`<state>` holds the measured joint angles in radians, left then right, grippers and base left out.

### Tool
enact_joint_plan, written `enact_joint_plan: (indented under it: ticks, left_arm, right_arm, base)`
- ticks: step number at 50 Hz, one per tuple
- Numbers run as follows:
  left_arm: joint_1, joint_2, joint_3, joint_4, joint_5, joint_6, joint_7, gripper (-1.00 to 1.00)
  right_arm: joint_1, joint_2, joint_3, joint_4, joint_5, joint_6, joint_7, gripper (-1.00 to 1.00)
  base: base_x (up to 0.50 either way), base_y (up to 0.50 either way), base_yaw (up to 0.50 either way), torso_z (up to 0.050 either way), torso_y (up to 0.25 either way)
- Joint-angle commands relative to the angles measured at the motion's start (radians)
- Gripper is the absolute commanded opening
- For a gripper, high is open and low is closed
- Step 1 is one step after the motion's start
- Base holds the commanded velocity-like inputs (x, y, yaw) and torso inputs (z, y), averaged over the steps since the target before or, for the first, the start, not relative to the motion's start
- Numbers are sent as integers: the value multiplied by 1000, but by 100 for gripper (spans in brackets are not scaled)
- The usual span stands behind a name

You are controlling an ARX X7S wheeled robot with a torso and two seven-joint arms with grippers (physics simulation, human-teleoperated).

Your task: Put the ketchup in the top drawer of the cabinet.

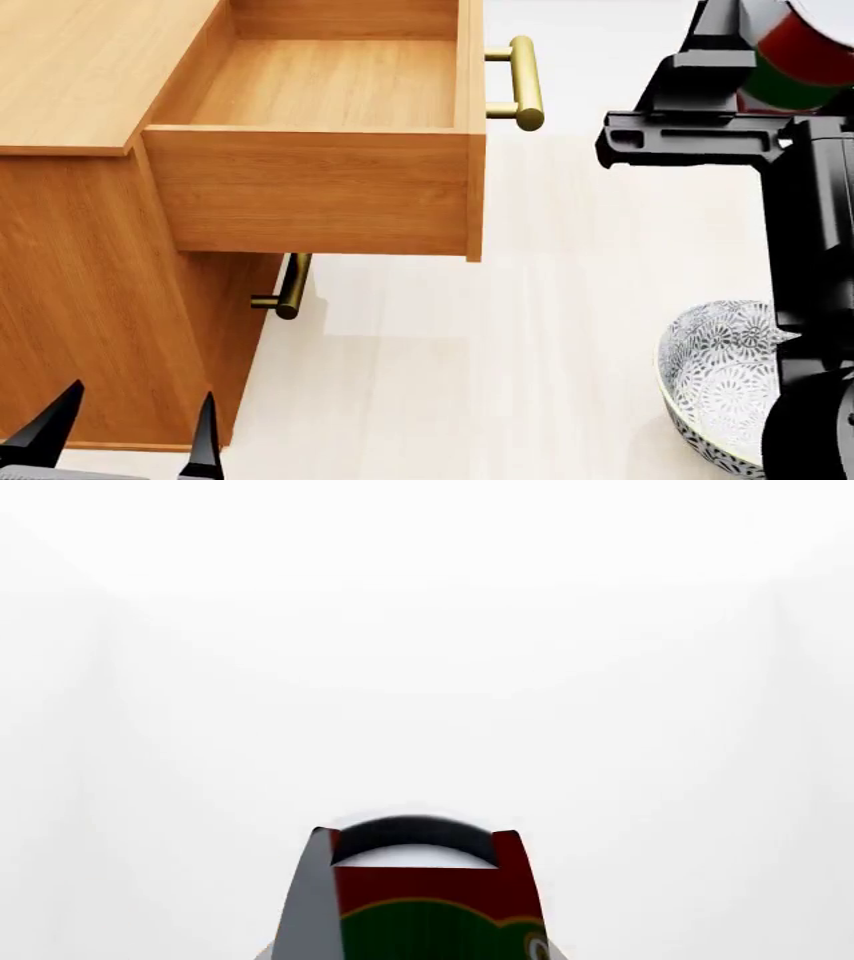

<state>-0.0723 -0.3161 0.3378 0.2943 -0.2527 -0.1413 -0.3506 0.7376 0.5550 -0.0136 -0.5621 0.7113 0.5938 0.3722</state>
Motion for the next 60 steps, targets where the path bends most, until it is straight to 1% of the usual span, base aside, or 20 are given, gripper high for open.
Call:
enact_joint_plan:
  ticks: [1,6,17,37,51,60]
  left_arm:
    - [0,-1,4,-2,-3,4,-2,100]
    - [2,0,10,-5,0,12,-1,100]
    - [0,-1,9,-6,-9,12,-2,100]
    - [-4,-4,16,-5,-9,10,-10,100]
    - [-9,-6,19,-7,-15,10,-10,100]
    - [-15,-3,27,-17,-15,12,-9,100]
  right_arm:
    - [181,-12,-33,55,19,84,-15,-100]
    - [290,-24,-67,121,24,117,-36,-100]
    - [476,-57,-129,238,4,148,-71,-100]
    - [678,-134,-216,508,-68,103,-155,-100]
    - [807,-199,-272,752,-145,19,-215,-100]
    - [929,-277,-326,1043,-221,-106,-296,-100]
  base:
    - [0,0,0,0,0]
    - [0,0,0,0,0]
    - [0,0,0,0,0]
    - [1,0,0,0,0]
    - [0,0,0,0,1]
    - [0,0,0,0,0]
